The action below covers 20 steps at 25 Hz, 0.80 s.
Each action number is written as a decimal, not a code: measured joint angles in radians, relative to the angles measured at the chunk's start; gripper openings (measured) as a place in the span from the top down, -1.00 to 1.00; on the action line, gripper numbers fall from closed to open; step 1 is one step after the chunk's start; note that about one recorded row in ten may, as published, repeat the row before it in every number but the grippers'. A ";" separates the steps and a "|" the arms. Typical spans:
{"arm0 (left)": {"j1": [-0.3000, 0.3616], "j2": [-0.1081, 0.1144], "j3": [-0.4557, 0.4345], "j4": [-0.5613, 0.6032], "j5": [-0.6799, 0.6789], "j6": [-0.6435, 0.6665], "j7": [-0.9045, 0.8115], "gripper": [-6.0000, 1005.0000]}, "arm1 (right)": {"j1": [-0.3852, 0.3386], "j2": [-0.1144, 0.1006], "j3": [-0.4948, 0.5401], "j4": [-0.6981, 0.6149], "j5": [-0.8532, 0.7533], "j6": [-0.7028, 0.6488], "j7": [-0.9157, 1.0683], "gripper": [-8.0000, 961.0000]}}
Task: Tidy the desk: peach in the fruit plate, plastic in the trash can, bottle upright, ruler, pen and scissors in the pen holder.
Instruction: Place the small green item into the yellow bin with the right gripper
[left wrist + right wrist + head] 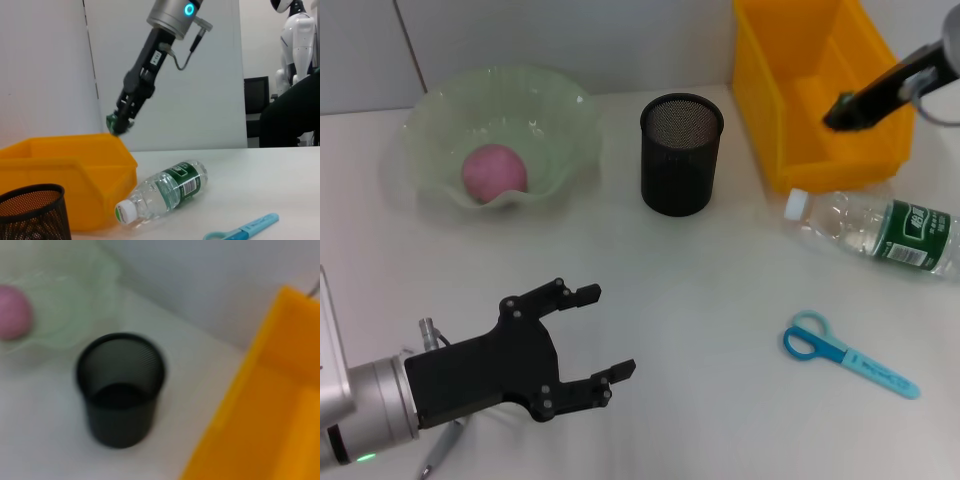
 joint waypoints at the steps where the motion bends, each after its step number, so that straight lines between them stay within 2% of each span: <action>1: 0.000 0.000 0.000 0.000 0.000 0.001 0.000 -0.65 | 0.000 0.000 0.003 -0.002 -0.016 0.018 0.000 0.28; 4: 0.000 0.000 0.000 -0.001 0.000 0.002 0.000 -0.65 | 0.000 0.000 -0.003 0.029 -0.062 0.103 0.000 0.30; 15: 0.000 0.000 0.000 -0.001 0.000 0.004 0.000 -0.65 | 0.068 0.002 -0.017 0.321 -0.071 0.360 0.001 0.44; 20: 0.000 0.002 0.000 -0.001 0.000 0.004 0.000 -0.65 | 0.072 0.003 -0.024 0.324 -0.072 0.363 -0.001 0.11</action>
